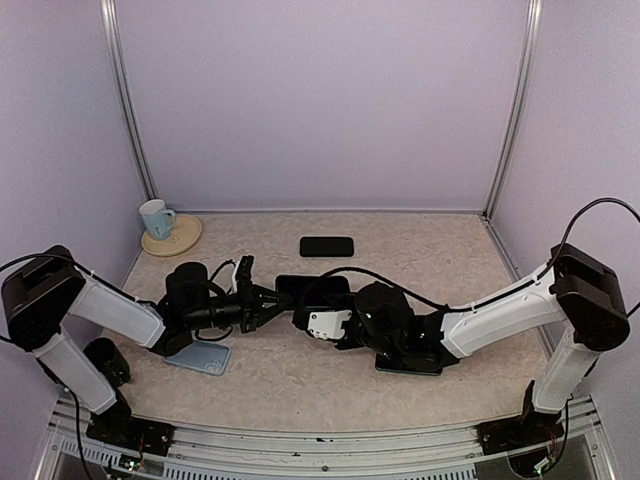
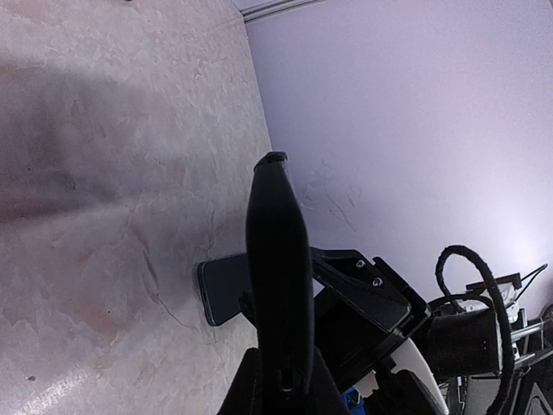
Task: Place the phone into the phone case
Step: Pass from the left arm to the right
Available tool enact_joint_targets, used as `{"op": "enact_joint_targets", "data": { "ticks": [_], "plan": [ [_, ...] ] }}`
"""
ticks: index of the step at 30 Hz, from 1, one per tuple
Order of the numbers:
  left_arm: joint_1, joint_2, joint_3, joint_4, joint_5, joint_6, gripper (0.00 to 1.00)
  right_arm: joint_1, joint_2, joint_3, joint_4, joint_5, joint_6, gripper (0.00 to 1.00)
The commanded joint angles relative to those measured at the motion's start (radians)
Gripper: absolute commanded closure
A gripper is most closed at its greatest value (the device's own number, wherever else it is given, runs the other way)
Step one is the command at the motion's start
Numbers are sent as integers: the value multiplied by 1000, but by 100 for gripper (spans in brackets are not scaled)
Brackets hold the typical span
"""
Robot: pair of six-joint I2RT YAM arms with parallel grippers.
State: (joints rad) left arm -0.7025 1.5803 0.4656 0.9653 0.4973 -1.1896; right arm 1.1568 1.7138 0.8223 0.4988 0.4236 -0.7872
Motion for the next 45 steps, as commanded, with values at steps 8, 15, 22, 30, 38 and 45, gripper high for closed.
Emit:
{"op": "enact_joint_targets", "data": {
  "ticks": [8, 15, 22, 30, 38, 45],
  "plan": [
    [-9, 1, 10, 152, 64, -12, 100, 5, 26, 38, 10, -29, -20, 100],
    [-9, -20, 14, 90, 60, 33, 100, -29, -38, 75, -143, -177, 72, 100],
    [-12, -41, 35, -15, 57, 125, 100, -63, -78, 128, -319, -312, 139, 100],
    [-14, -49, 40, -34, 65, 165, 100, -85, -140, 145, -390, -365, 158, 36],
    [-16, -48, 41, -28, 82, 183, 100, -111, -114, 204, -515, -384, 126, 0],
    [-21, -61, 35, -17, 92, 200, 100, -135, -51, 266, -552, -436, 138, 1]
  ]
}}
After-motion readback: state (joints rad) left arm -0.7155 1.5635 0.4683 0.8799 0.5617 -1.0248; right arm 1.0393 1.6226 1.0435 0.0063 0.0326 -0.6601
